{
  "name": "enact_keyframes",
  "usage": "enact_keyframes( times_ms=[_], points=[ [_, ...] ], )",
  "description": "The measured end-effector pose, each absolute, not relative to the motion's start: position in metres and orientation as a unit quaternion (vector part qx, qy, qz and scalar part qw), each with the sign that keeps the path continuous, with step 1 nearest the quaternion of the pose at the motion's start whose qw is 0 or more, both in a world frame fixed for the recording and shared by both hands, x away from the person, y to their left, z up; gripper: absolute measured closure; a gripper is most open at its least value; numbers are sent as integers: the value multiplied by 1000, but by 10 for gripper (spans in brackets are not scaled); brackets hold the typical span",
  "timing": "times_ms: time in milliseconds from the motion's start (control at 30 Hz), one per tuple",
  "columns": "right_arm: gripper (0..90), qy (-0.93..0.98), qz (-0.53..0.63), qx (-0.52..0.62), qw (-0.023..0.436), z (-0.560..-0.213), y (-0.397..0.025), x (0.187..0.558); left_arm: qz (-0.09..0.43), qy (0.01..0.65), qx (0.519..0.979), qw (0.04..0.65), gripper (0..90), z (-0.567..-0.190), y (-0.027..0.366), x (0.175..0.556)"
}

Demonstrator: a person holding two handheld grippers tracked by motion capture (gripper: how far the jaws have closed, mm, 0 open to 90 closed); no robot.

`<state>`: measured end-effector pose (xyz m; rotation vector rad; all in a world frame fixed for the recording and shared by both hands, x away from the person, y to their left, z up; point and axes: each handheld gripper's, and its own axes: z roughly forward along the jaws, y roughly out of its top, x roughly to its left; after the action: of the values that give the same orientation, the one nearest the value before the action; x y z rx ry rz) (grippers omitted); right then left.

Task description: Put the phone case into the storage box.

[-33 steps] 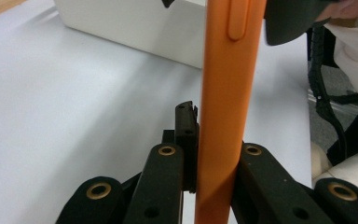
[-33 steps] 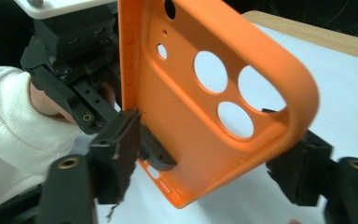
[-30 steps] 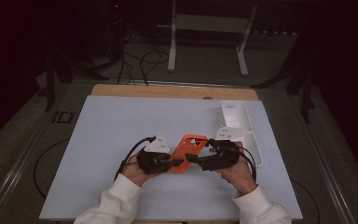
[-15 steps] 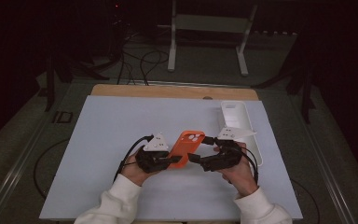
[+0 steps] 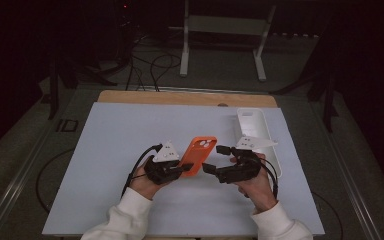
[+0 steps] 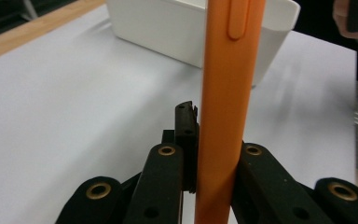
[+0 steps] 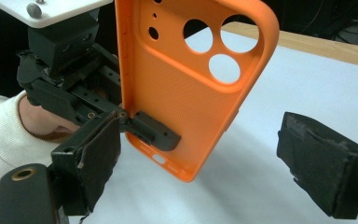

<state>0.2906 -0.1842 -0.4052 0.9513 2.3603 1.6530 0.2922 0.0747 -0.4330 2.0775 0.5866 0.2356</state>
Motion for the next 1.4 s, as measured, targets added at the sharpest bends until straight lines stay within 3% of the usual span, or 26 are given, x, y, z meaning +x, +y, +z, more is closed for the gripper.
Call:
enact_keyframes(
  times_ms=[1400],
  points=[
    [86,754,564,334,48,-398,-172,292,181,266,835,447,857,-438,64,287]
  ],
)
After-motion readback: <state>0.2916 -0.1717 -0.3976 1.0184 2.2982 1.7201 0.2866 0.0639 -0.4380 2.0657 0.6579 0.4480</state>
